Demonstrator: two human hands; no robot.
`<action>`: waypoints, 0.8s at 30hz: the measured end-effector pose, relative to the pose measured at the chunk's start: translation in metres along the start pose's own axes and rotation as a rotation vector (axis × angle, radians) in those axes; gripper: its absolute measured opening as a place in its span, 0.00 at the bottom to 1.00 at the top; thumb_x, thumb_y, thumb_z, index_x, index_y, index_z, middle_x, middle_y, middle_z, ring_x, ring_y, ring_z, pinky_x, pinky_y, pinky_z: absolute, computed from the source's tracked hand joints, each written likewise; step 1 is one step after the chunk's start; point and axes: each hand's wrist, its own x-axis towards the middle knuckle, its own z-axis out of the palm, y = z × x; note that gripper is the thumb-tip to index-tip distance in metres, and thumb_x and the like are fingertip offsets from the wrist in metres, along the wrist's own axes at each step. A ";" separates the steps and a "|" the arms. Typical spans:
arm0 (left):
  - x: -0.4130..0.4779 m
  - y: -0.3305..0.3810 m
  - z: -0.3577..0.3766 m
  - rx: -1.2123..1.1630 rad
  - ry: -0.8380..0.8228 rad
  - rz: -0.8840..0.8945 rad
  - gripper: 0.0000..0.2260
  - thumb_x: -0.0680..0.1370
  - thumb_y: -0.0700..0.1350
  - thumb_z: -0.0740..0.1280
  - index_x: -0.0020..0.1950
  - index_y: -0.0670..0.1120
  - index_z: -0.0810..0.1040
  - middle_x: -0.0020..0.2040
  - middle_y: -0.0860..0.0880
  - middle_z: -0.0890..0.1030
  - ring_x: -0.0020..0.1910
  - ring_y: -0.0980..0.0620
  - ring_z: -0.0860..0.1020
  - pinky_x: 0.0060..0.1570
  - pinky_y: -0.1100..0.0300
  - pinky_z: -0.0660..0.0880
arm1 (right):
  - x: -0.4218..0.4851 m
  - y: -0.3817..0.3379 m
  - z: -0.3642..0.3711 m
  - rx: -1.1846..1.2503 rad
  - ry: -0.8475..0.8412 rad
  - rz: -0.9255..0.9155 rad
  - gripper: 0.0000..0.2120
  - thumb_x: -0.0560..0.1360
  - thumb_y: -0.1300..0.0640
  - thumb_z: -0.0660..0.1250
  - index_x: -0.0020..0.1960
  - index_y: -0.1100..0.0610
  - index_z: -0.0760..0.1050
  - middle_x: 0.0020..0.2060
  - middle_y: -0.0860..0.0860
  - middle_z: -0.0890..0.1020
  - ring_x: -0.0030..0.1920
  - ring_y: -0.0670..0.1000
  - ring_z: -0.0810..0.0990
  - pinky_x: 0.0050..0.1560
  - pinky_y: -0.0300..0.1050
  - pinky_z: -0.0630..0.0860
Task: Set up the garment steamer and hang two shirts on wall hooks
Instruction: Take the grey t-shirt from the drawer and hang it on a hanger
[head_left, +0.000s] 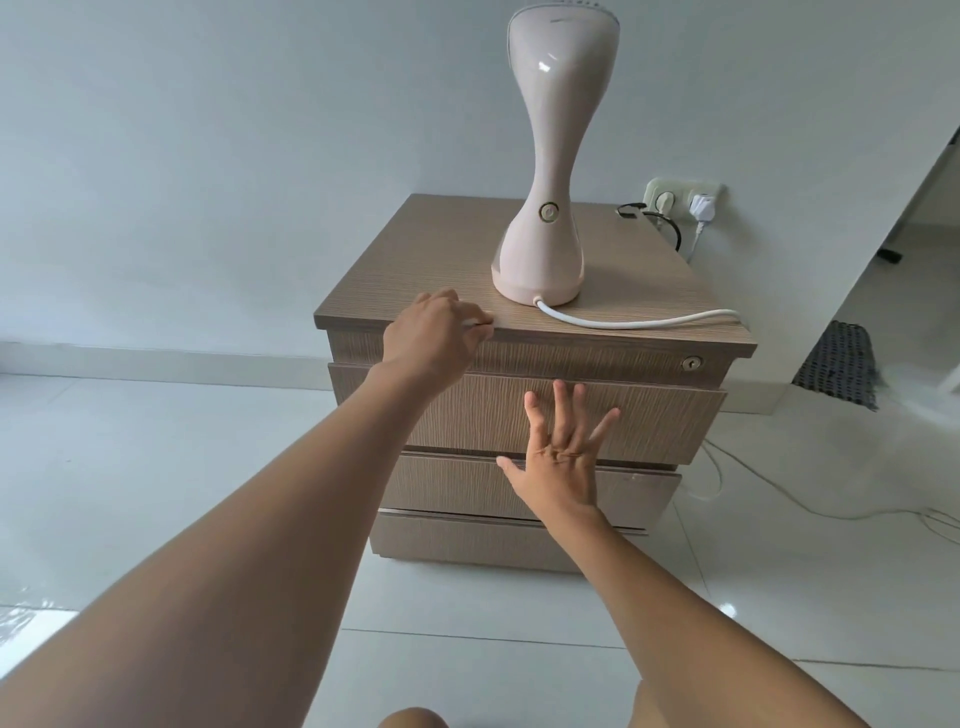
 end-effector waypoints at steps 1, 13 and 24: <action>0.000 0.000 0.000 -0.005 -0.002 -0.003 0.11 0.77 0.57 0.64 0.56 0.60 0.81 0.53 0.55 0.77 0.60 0.51 0.71 0.45 0.57 0.64 | 0.003 0.000 -0.006 0.040 0.072 -0.002 0.45 0.63 0.38 0.75 0.72 0.56 0.66 0.73 0.65 0.62 0.72 0.68 0.63 0.65 0.79 0.52; 0.002 0.002 -0.003 -0.025 -0.043 -0.078 0.10 0.76 0.59 0.64 0.55 0.62 0.81 0.52 0.56 0.76 0.60 0.52 0.71 0.46 0.56 0.65 | 0.052 0.018 -0.083 0.470 -0.145 0.018 0.10 0.75 0.48 0.70 0.51 0.54 0.80 0.50 0.52 0.78 0.55 0.56 0.75 0.53 0.49 0.72; -0.007 0.003 -0.004 -0.054 -0.027 -0.029 0.11 0.78 0.56 0.64 0.58 0.58 0.81 0.53 0.51 0.77 0.59 0.47 0.72 0.49 0.54 0.68 | 0.015 0.031 -0.144 0.619 -0.653 -0.106 0.19 0.60 0.32 0.75 0.37 0.45 0.78 0.36 0.40 0.81 0.43 0.44 0.78 0.46 0.48 0.74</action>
